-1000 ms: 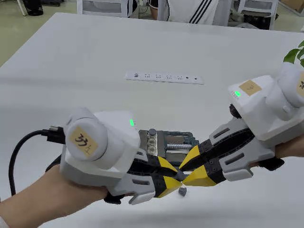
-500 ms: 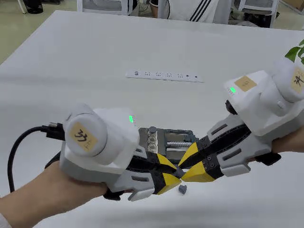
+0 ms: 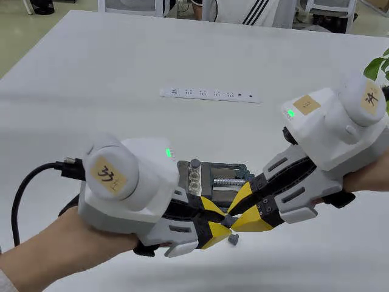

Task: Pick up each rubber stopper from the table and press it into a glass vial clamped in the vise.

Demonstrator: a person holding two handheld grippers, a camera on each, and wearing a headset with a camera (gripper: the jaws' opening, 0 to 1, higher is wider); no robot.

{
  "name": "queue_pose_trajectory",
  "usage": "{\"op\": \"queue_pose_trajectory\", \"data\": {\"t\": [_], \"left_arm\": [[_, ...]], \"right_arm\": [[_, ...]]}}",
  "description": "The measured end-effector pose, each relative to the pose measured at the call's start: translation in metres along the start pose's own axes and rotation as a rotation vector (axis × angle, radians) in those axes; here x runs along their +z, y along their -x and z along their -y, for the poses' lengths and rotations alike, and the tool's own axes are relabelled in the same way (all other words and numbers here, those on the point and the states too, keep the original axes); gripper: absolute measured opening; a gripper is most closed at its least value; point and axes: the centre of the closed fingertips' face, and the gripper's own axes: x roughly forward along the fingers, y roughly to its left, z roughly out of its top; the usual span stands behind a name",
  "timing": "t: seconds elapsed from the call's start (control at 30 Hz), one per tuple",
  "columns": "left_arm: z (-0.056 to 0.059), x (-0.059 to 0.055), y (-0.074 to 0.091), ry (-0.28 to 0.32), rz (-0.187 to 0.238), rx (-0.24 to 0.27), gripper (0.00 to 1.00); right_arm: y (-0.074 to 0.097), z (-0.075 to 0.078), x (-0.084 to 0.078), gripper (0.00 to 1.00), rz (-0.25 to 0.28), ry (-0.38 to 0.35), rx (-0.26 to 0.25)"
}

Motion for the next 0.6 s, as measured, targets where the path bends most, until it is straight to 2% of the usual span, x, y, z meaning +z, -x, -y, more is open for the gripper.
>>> {"op": "queue_pose_trajectory", "data": {"t": [0.2, 0.33, 0.5, 0.6], "left_arm": [[-0.002, -0.006, -0.001, 0.001, -0.017, 0.018, 0.24], [-0.010, -0.013, -0.001, 0.005, -0.028, 0.058, 0.44], [-0.018, -0.021, 0.002, 0.027, -0.033, 0.109, 0.62], [-0.023, -0.026, 0.005, 0.037, -0.035, 0.131, 0.69]], "right_arm": [[0.001, 0.007, -0.006, 0.05, -0.017, -0.010, -0.021], [0.001, 0.008, -0.010, 0.05, -0.030, -0.021, -0.024], [0.000, 0.009, -0.015, 0.05, -0.044, -0.028, -0.023], [-0.001, 0.009, -0.017, 0.05, -0.047, -0.032, -0.021]]}}
